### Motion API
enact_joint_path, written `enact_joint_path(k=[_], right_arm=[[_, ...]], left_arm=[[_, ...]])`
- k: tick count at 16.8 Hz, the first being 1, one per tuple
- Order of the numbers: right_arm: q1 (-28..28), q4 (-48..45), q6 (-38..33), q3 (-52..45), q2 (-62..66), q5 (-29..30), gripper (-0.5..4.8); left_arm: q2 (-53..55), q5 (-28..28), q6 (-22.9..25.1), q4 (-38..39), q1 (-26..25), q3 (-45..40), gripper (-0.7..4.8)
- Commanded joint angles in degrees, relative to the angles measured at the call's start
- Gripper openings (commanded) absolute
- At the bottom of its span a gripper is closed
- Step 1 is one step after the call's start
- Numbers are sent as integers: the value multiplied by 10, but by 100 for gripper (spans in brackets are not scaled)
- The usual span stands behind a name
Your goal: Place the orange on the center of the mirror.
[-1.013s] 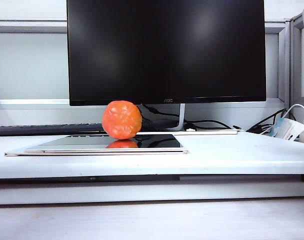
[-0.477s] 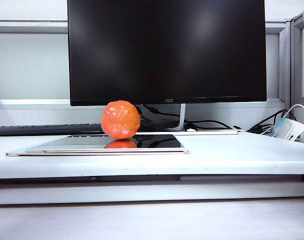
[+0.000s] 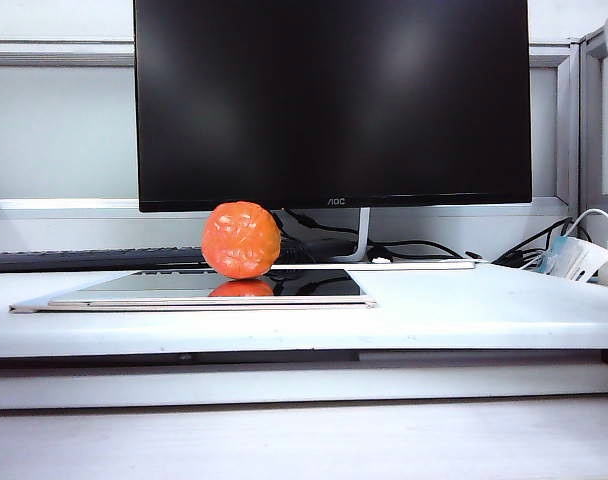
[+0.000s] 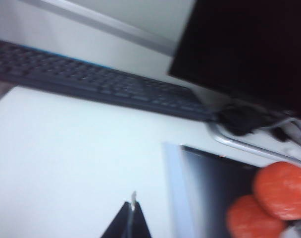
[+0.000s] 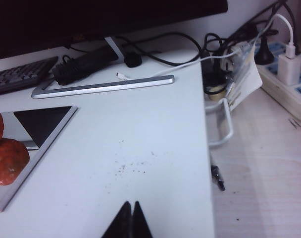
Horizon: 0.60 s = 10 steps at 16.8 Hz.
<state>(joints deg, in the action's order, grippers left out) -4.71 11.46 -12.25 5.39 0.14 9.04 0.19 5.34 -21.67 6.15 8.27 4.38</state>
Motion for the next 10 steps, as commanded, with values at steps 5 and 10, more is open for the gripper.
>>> enact_joint_path(k=[5,10], right_arm=[[1,-50,3,-51,0,-3,4],[1,-48,3,-51,0,-2,4]], left_arm=[[0,-11,8,25,-44,-38,-5],[0,-11,8,25,-44,-38,-5]])
